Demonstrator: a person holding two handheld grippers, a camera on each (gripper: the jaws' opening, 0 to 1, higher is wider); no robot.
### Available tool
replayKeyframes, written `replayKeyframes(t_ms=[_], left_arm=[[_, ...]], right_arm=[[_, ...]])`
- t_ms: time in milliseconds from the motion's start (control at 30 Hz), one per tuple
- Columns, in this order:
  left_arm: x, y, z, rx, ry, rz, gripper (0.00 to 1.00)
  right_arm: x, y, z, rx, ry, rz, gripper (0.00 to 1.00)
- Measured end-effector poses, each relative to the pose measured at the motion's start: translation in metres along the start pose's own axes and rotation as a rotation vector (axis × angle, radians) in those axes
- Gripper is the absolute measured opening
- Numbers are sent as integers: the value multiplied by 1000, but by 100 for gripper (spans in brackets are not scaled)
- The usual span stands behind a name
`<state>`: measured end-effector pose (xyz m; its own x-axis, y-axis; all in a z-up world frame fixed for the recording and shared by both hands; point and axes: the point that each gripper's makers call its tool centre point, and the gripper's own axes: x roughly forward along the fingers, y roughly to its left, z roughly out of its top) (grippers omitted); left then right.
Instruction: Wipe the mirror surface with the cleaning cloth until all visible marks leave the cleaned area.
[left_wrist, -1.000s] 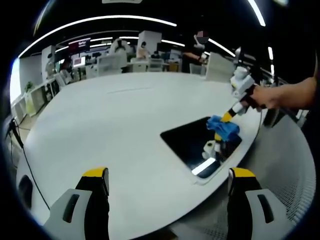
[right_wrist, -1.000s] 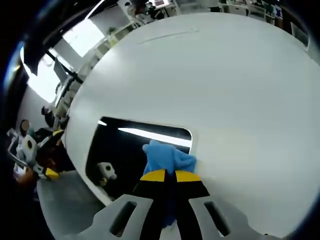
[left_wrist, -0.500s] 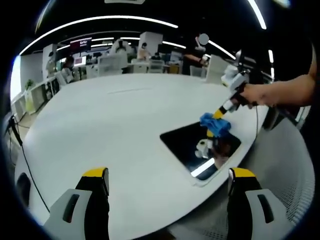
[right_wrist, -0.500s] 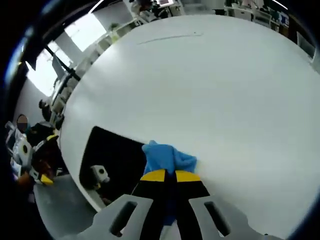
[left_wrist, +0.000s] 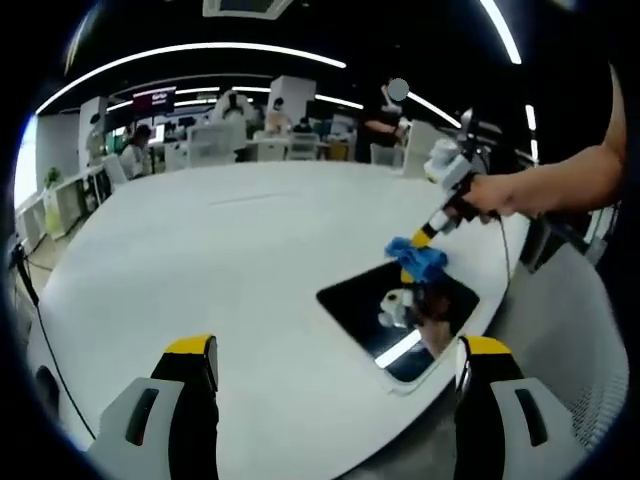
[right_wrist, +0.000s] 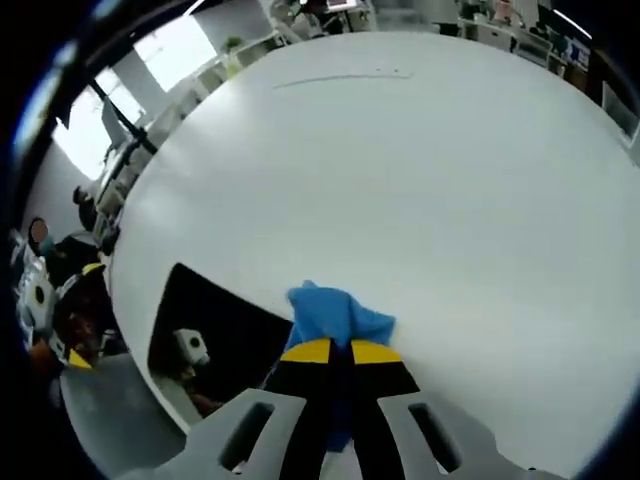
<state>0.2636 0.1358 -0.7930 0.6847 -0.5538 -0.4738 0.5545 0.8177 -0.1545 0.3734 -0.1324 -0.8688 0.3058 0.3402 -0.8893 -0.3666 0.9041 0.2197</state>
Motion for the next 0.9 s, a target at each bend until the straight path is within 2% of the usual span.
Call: replayKeyframes(t_ms=[400, 700, 900], left_arm=[[-2, 14, 5, -10, 1, 29, 100], [0, 23, 13, -10, -21, 46, 100], [0, 28, 15, -6, -25, 52, 100]], right_arm=[[-3, 2, 2, -16, -7, -3, 0], [-38, 0, 14, -18, -57, 18, 0], [-63, -19, 3, 11, -65, 11, 0]])
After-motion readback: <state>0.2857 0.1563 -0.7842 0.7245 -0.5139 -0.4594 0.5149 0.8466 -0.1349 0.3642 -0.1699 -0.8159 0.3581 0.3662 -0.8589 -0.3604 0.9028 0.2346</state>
